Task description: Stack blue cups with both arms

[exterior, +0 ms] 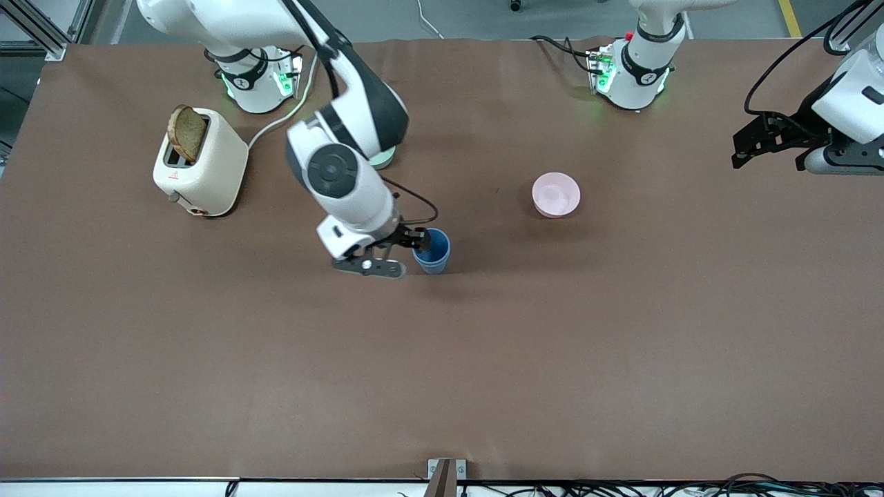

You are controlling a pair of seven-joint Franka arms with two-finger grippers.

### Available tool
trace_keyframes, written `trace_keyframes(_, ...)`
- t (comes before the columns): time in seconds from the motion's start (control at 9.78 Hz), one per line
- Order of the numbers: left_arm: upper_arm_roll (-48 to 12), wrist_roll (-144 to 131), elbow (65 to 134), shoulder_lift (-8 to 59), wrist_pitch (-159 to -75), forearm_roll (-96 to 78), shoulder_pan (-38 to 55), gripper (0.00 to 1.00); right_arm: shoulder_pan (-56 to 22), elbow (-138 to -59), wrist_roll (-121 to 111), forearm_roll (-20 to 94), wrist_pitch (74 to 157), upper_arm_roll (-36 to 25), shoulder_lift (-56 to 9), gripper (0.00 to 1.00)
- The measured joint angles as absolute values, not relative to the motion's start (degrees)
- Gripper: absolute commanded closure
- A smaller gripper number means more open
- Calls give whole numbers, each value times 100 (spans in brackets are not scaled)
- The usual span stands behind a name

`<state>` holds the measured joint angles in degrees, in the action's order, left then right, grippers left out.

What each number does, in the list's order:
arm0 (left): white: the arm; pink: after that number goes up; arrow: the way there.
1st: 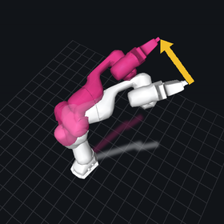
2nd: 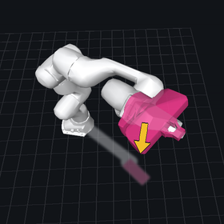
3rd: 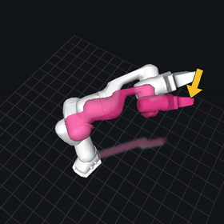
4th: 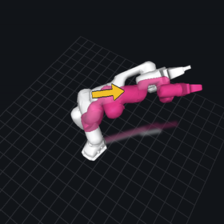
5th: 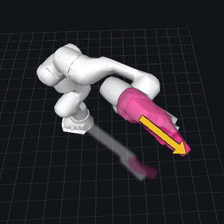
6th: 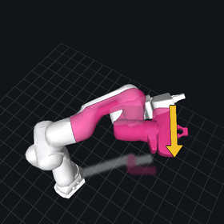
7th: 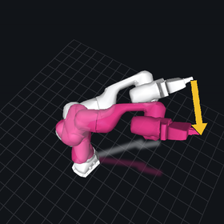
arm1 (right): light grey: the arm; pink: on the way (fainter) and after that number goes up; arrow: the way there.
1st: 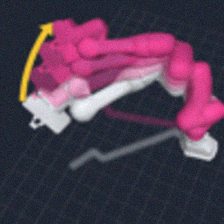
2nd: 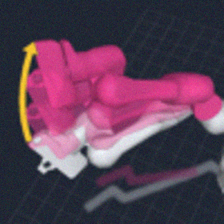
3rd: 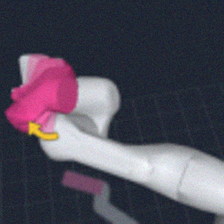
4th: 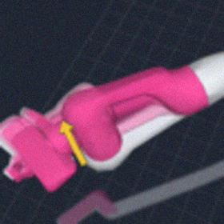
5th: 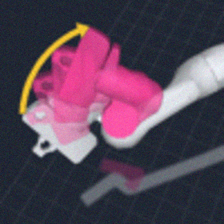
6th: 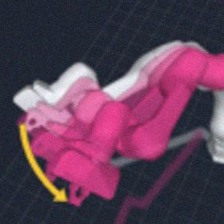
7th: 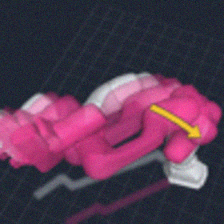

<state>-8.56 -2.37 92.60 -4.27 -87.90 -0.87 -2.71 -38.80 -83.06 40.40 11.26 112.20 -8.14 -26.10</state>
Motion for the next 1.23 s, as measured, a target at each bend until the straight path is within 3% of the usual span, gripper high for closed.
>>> trace_keyframes(0.31, -848, -240, 9195, -427, -8792, -13, -303, 0, -3791, -8287, 3985, 763, 10418, -1775, -1548, 0)
trace_keyframes(0.51, -877, -240, 9138, -416, -8794, 46, -299, 0, -3480, -8275, 3739, 321, 9755, -2066, -1016, 0)
trace_keyframes(1.02, -901, -233, 8931, -327, -8793, 70, -291, 0, -412, -8228, 1686, -25, 8603, -683, -170, 0)
trace_keyframes(1.23, -901, -233, 8841, -322, -8785, 71, -293, 0, 117, -8298, 922, -25, 8403, -334, -138, 0)
